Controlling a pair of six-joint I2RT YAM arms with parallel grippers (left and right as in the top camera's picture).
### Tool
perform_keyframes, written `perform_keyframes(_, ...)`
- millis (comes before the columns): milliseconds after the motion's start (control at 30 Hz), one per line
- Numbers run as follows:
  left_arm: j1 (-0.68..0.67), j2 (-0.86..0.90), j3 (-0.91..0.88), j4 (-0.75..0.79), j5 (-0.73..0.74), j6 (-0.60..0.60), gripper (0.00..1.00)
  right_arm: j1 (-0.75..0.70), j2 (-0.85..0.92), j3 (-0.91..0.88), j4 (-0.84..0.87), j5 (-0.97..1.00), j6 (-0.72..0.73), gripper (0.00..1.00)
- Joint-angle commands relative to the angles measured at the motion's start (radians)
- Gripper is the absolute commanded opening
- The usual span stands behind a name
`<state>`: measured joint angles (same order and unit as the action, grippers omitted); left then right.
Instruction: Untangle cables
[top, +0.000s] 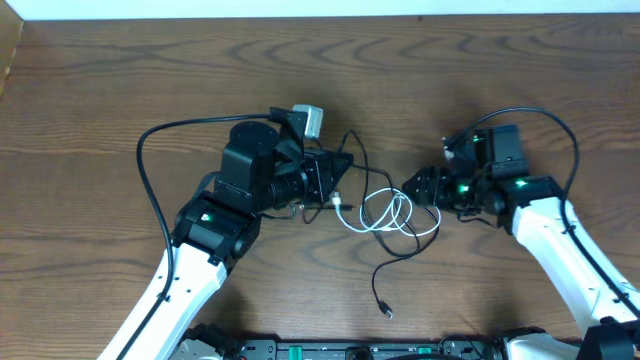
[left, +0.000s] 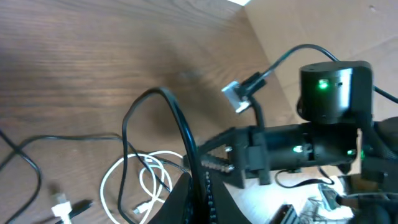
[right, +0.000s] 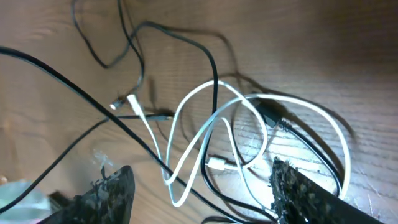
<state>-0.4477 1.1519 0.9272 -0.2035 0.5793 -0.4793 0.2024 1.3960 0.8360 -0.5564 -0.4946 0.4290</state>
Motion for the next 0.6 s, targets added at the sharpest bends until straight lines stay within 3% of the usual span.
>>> perform_keyframes(0,0.003,-0.009,0.008,0.011,0.049,-0.016,0.08,0.042,-0.008,-0.033,0.009,0.093,0.038,0.66)
perform_keyframes(400,0.003,-0.009,0.008,-0.014,0.045,-0.015,0.07,0.196,0.032,-0.145,0.202,0.195,0.155,0.55)
perform_keyframes(500,0.003,-0.009,0.008,-0.072,-0.035,-0.011,0.07,0.207,0.072,-0.146,0.201,0.266,0.153,0.28)
perform_keyframes(567,0.006,-0.009,0.008,-0.155,-0.158,-0.007,0.07,0.192,0.082,-0.146,0.196,0.393,0.149,0.01)
